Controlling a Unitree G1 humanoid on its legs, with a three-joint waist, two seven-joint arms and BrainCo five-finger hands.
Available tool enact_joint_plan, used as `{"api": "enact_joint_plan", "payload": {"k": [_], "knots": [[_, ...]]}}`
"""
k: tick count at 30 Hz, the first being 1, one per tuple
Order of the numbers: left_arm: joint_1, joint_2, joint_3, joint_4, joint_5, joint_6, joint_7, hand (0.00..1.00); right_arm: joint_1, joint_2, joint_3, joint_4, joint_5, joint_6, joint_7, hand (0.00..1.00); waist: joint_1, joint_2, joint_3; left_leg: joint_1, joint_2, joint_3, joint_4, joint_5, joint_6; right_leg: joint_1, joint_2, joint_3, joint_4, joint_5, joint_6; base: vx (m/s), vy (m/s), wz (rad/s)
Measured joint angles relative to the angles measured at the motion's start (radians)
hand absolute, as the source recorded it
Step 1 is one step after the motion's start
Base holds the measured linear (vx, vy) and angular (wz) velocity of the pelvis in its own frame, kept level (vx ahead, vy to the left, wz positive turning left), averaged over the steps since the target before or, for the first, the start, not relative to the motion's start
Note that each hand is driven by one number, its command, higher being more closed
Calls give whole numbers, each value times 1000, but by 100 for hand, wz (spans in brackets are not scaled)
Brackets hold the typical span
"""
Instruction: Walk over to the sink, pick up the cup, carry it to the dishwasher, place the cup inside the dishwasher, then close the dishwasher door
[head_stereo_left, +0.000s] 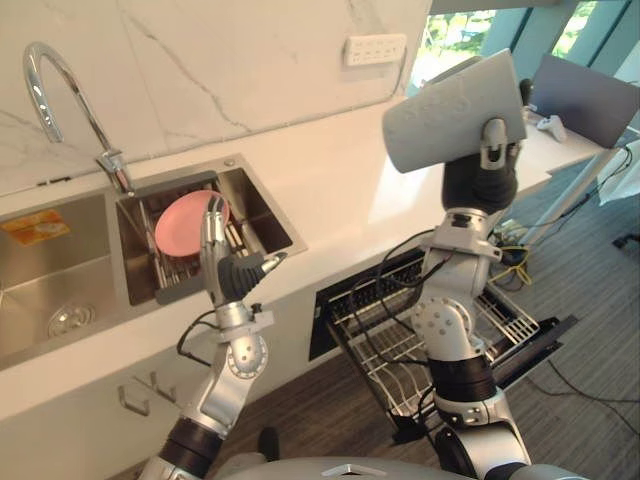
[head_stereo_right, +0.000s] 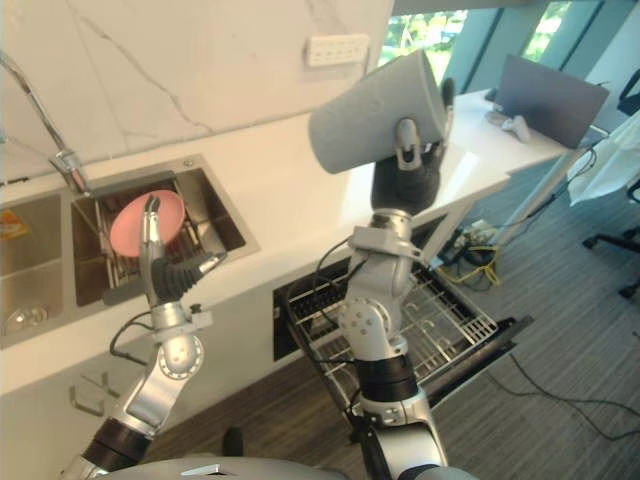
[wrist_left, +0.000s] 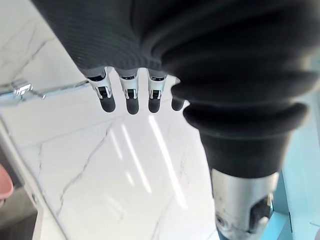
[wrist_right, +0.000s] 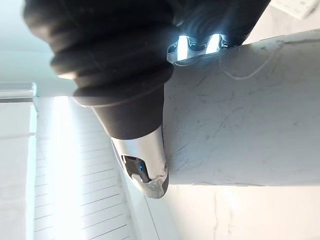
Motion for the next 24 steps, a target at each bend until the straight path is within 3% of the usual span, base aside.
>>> {"api": "enact_joint_plan", "payload": {"k": [1, 4, 6, 7, 9, 11, 12, 13, 18, 20, 22, 24], "knots": [[0, 0, -5, 0, -41, -18, -42, 0, 0, 0, -19, -11, -5, -1, -8, 100, -1, 1, 1, 0, 0, 2, 0, 0, 0, -1, 0, 2, 0, 0, 0, 7, -13, -12], [0, 2, -81, -8, -311, -77, -293, 0, 0, -27, -107, -27, -80, -16, -42, 100, -8, 4, 2, 1, 1, 13, 0, -3, -1, -7, -1, 18, 0, 1, 2, 7, -11, -16], [0, 4, -156, -37, -637, -77, -557, 0, 7, -68, -154, -24, -142, -9, -70, 100, -19, 6, 4, 7, 5, 34, 0, -8, -8, -14, -1, 46, -1, 6, 2, 9, -16, -34], [0, 3, -171, -41, -726, -72, -626, 0, 16, -79, -169, -22, -159, -6, -69, 100, -21, 6, 4, 10, 6, 35, 0, -8, -8, -14, -1, 53, -1, 7, 2, 22, -28, -32], [0, 7, -202, -46, -1032, -10, -856, 0, 59, -128, -230, 3, -189, 14, -67, 100, -39, 12, 8, 22, 9, 34, 0, -12, -5, -14, 0, 75, -2, 11, 6, 24, -32, -32], [0, 16, -204, -44, -1216, 59, -1004, 0, 79, -167, -278, 49, -192, 27, -62, 100, -52, 26, 19, 30, 11, 30, 0, -16, -7, -15, 0, 84, -2, 13, 5, 12, -26, -27], [0, 21, -205, -44, -1260, 80, -1045, 0, 81, -178, -296, 70, -192, 29, -62, 100, -60, 30, 22, 31, 12, 30, 0, -16, -7, -15, 0, 85, -2, 14, 5, -6, -30, -16], [0, 23, -207, -37, -1337, 131, -1155, 0, 101, -214, -349, 137, -191, 35, -60, 100, -69, 39, 31, 31, 13, 29, 0, -17, -7, -15, 0, 85, -3, 15, 6, -12, -16, -6], [44, 49, -217, -20, -1319, 187, -1327, 0, 119, -255, -431, 279, -185, 56, -4, 100, -78, 65, 40, 31, 15, 18, 0, -21, -11, -15, 2, 83, -2, 14, 5, 1, -8, 1], [72, 50, -235, 61, -1244, 183, -1325, 0, 157, -272, -435, 304, -179, 61, 49, 100, -75, 69, 42, 30, 15, 4, 0, -22, -10, -12, 4, 74, 1, 13, 3, 19, -25, 12], [109, 52, -236, 183, -1115, 164, -1276, 0, 194, -271, -431, 307, -168, 83, 93, 100, -69, 69, 42, 29, 17, -1, 0, -23, -8, -12, 7, 68, 7, 11, 0, 23, -33, 11], [163, 83, -224, 308, -960, 126, -1182, 0, 255, -269, -420, 314, -163, 96, 132, 100, -66, 64, 44, 25, 17, -27, 0, -23, -3, -10, 9, 47, 19, -2, -3, 32, -44, 26]]}}
